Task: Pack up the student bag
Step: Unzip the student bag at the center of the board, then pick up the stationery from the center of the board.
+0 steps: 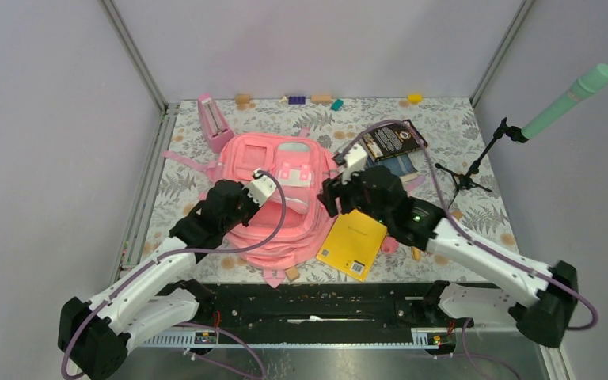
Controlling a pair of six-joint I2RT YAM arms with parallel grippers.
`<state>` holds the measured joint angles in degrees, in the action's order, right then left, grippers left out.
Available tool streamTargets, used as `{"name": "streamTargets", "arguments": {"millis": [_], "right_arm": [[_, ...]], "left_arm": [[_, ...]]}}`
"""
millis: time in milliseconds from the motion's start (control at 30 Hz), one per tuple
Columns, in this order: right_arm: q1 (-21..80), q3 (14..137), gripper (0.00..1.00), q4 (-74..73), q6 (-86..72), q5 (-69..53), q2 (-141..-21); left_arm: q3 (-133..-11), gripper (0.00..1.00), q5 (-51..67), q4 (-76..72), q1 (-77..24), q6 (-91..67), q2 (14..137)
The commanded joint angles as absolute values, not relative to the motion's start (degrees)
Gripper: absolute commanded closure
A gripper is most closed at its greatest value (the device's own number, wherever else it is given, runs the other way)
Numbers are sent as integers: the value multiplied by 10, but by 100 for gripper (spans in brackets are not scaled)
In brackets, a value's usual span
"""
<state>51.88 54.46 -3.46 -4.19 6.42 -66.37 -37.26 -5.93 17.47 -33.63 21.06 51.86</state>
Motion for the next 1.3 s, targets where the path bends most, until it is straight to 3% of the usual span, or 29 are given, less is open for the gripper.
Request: {"name": "streamTargets", "arguments": {"millis": [0, 133, 267, 567, 800, 1267], "right_arm": [[484, 544, 29, -214, -130, 168, -578], [448, 503, 27, -335, -219, 199, -497], [371, 428, 25, -365, -277, 192, -444], [222, 344, 33, -415, -339, 179, -427], [162, 343, 35, -427, -356, 160, -457], [155, 368, 39, -420, -386, 205, -622]], "left_arm": [[-398, 100, -91, 152, -336, 186, 493], [-405, 100, -102, 156, -336, 175, 496], [-415, 100, -106, 161, -336, 161, 501], [-463, 100, -109, 206, -337, 110, 552], [-469, 100, -124, 215, -336, 95, 560], [-471, 100, -124, 218, -337, 83, 536]]}}
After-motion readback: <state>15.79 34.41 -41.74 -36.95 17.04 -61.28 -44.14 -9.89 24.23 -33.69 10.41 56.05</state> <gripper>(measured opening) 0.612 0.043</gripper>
